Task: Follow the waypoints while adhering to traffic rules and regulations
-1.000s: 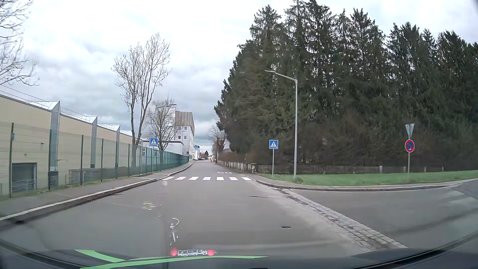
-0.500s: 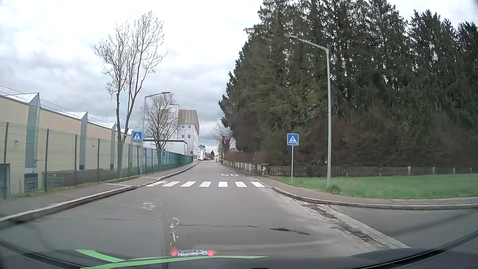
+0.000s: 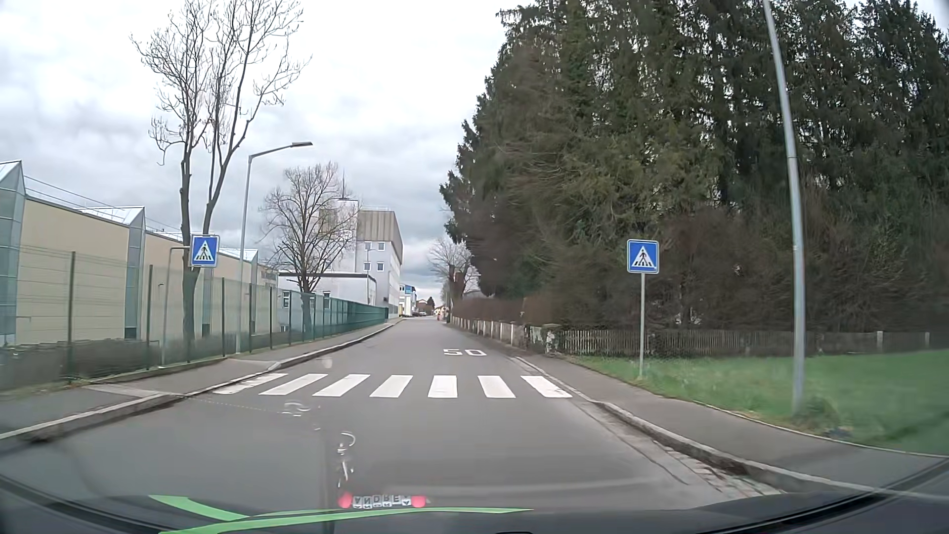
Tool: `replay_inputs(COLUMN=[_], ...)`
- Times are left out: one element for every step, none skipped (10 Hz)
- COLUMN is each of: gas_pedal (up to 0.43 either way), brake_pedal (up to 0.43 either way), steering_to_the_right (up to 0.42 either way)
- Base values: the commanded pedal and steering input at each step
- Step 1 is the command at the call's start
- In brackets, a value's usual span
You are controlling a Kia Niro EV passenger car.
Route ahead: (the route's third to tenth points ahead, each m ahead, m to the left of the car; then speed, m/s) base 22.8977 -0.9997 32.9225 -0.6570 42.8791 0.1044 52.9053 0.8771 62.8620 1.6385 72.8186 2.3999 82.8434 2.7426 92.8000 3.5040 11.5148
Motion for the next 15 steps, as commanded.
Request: replay_inputs(gas_pedal=[0.118,0.118,0.118,0.118,0.118,0.118,0.118,0.118,0.118,0.118,0.118,0.118,0.118,0.118,0.118], brake_pedal=[0.0,0.0,0.0,0.0,0.0,0.0,0.0,0.0,0.0,0.0,0.0,0.0,0.0,0.0,0.0], steering_to_the_right=[-0.01,-0.009,-0.009,-0.009,-0.009,-0.009,-0.009,-0.009,-0.009,-0.01,-0.01,-0.009,-0.01,-0.01,-0.01])
